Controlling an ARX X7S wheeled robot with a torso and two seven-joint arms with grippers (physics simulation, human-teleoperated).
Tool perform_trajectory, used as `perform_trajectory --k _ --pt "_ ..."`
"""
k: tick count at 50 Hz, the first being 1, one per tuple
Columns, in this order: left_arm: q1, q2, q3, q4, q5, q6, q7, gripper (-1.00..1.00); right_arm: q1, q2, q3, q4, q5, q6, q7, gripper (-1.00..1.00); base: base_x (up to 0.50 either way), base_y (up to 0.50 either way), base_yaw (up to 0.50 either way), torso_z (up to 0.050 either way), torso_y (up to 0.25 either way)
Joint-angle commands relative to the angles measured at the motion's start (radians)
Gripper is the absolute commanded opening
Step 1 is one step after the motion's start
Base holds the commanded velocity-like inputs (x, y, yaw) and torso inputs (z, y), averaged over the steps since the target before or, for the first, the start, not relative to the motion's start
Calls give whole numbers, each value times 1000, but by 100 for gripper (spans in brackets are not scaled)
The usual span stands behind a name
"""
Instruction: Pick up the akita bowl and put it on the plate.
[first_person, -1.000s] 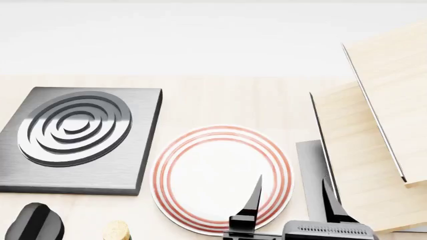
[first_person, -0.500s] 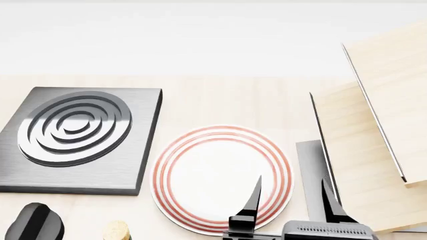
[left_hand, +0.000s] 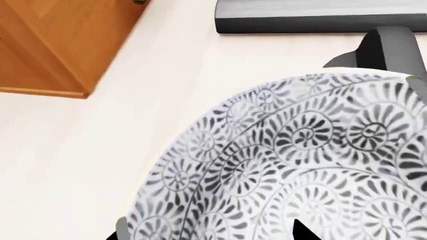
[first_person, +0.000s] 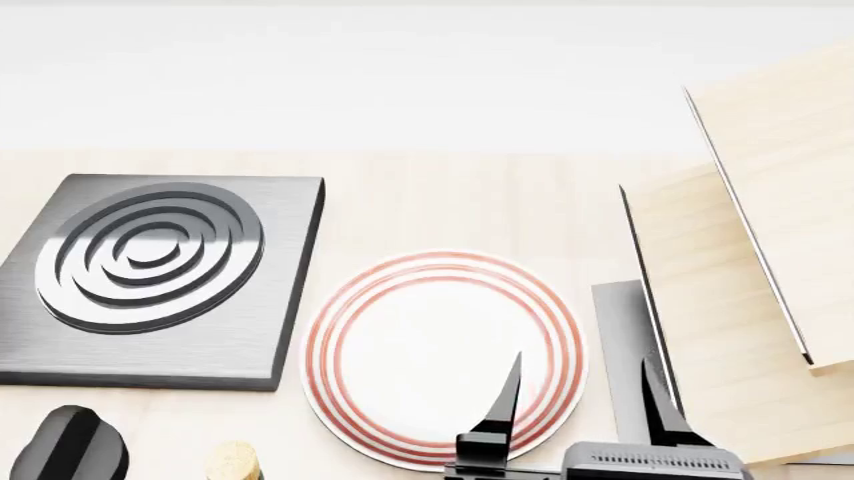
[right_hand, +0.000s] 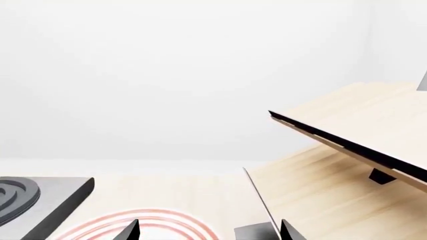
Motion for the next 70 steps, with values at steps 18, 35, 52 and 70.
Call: perform_trajectory --k 18,35,52,70 --pt "-17 -6 75 -30 27 -9 2 -100 -1 5 -6 0 14 -5 -7 100 1 0 -1 -1 0" --pt "-33 16 49 -11 100 81 -37 -100 3 4 -9 10 9 -10 0 100 6 0 -5 -3 0" --pt "-110 10 -24 90 68 81 -115 -100 6 10 -8 -5 20 -4 1 100 1 0 -1 -1 0" --pt "-180 8 -54 128 20 97 -114 -100 6 15 -9 -16 21 -2 8 100 1 0 0 0 0"
